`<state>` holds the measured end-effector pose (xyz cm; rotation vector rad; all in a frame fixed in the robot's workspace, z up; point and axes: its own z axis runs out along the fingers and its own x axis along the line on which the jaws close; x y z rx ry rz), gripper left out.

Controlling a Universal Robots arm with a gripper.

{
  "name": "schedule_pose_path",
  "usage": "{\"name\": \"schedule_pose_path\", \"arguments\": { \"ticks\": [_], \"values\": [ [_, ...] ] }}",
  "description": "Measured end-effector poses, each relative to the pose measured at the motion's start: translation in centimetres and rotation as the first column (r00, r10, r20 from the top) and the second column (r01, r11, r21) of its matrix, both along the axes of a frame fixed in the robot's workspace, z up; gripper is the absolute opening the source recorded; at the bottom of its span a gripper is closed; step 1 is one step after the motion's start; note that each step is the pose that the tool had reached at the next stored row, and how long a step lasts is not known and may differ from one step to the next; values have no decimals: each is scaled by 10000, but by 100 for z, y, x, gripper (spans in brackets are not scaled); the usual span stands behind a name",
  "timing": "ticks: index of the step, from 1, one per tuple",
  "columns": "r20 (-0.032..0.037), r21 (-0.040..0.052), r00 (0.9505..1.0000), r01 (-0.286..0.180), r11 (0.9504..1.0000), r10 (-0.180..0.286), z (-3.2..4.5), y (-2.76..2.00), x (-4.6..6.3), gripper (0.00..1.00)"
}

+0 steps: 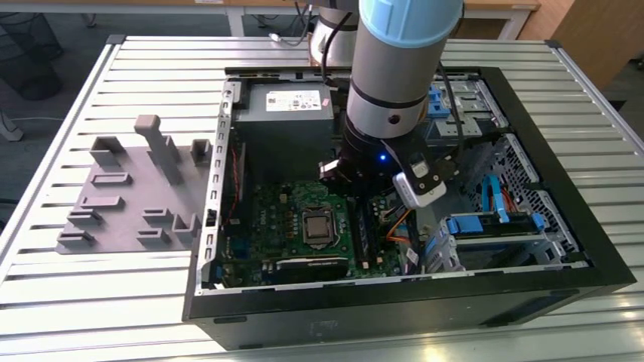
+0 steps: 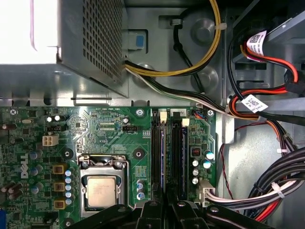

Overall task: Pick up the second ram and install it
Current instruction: 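Insert the second ram into the second slot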

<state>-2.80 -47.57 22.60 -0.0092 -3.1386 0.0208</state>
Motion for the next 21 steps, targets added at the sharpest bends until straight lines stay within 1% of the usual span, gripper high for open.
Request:
{"name": "schedule_pose_path", "arguments": {
  "ticks": [7, 14, 21],
  "values": [
    [1, 2, 10000, 66, 10000, -66, -14, 0, 0, 14],
    [0, 5, 9999, 104, 9999, -104, -63, 0, 0, 14],
    [0, 7, 9999, 123, 9999, -123, -90, 0, 0, 14]
  ]
}}
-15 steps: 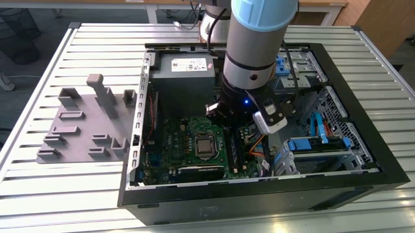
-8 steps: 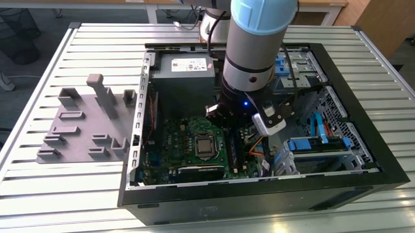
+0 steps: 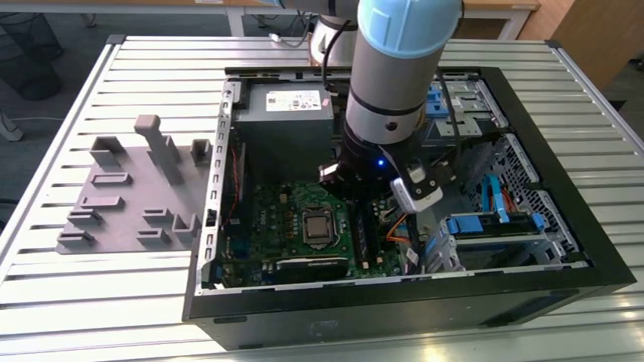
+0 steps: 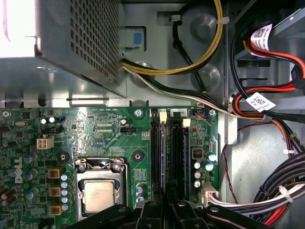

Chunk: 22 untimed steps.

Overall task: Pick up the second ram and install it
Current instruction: 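Insert the second ram into the second slot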

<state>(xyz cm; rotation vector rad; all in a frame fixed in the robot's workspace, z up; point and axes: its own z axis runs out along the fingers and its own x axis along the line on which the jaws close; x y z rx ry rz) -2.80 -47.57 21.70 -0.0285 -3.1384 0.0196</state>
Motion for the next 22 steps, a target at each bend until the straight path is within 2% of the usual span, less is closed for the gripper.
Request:
{"name": "schedule_pose_path", "arguments": {
  "ticks": [16, 22],
  "values": [
    [0, -1, 10000, 23, 10000, -23, -38, 0, 0, 14],
    [-3, 1, 10000, 24, 10000, -24, -31, 0, 0, 14]
  ]
}}
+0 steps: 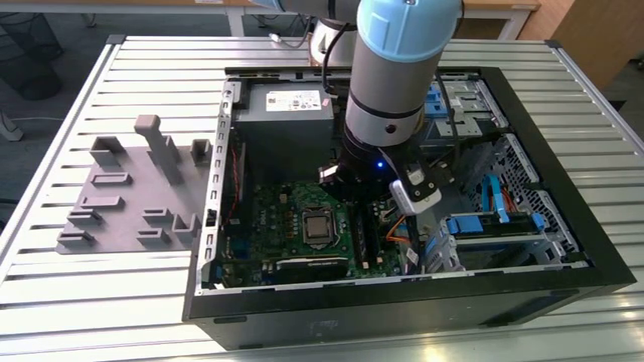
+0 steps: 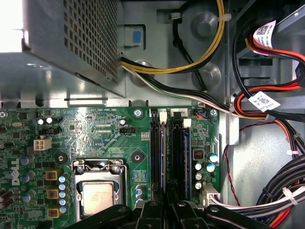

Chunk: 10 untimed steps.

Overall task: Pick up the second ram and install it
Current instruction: 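Insert the second ram into the second slot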

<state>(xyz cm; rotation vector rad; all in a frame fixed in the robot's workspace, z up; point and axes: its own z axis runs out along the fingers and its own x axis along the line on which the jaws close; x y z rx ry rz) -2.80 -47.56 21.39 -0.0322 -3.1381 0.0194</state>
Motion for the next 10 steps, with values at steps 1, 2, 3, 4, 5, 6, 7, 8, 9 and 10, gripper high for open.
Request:
{"name": "schedule_pose_path", "arguments": {
  "ticks": [1, 2, 3, 4, 5, 6, 7, 8, 9, 10],
  "values": [
    [-4, -2, 10000, 0, 10000, 0, 7, 0, 0, 14],
    [-7, -1, 10000, -5, 10000, 5, 11, 0, 1, 14],
    [-10, 1, 10000, -13, 10000, 13, 12, 0, 2, 14],
    [-12, 1, 10000, -21, 10000, 21, 12, 0, 2, 14],
    [-14, 1, 10000, -36, 10000, 36, 12, 0, 3, 14],
    [-16, 0, 10000, -60, 10000, 60, 13, 0, 5, 14],
    [-18, -2, 10000, -97, 10000, 97, 13, 0, 6, 14],
    [-20, -3, 9999, -144, 9999, 144, 13, -1, 6, 14],
    [-21, -4, 9998, -195, 9998, 195, 13, 0, 6, 14],
    [-22, -4, 9997, -236, 9997, 236, 13, 0, 6, 14]
  ]
}}
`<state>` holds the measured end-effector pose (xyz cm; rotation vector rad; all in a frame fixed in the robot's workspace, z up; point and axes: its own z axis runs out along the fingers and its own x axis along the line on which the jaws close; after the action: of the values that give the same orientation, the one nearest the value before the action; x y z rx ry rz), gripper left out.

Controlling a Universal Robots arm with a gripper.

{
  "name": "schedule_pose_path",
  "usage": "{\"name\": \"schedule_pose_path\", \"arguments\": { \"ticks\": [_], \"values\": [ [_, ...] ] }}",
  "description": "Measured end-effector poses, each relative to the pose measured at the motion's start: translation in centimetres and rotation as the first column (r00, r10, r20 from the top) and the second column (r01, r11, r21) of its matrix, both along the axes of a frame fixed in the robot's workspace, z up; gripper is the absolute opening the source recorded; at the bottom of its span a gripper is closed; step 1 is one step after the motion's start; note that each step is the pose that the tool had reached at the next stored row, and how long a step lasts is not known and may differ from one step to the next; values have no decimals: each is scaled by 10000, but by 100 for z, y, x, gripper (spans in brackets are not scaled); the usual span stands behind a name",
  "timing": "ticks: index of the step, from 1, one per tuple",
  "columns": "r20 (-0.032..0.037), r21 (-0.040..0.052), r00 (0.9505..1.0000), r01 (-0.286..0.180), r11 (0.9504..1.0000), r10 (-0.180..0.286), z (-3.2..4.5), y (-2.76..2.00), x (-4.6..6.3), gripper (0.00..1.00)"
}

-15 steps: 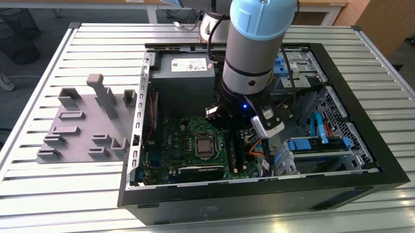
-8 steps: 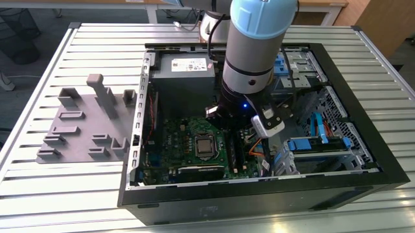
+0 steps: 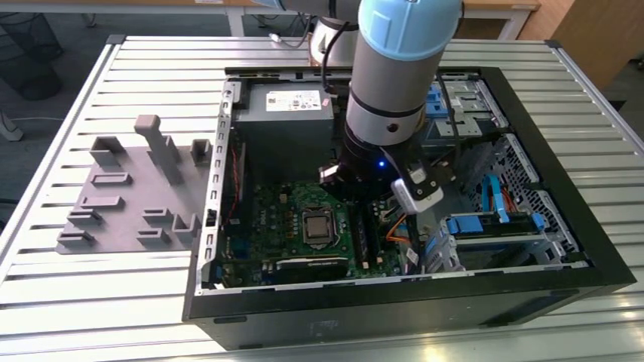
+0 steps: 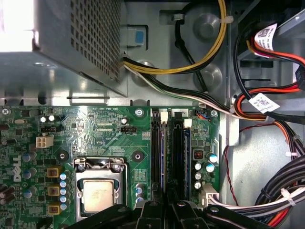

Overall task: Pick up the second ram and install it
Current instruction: 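Insert the second ram into the second slot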

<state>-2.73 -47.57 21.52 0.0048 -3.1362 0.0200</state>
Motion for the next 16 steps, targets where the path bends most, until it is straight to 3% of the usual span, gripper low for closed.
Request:
{"name": "schedule_pose_path", "arguments": {
  "ticks": [16],
  "values": [
    [-96, 4, 9999, -70, 10000, 70, -36, 0, 6, 14]
  ]
}}
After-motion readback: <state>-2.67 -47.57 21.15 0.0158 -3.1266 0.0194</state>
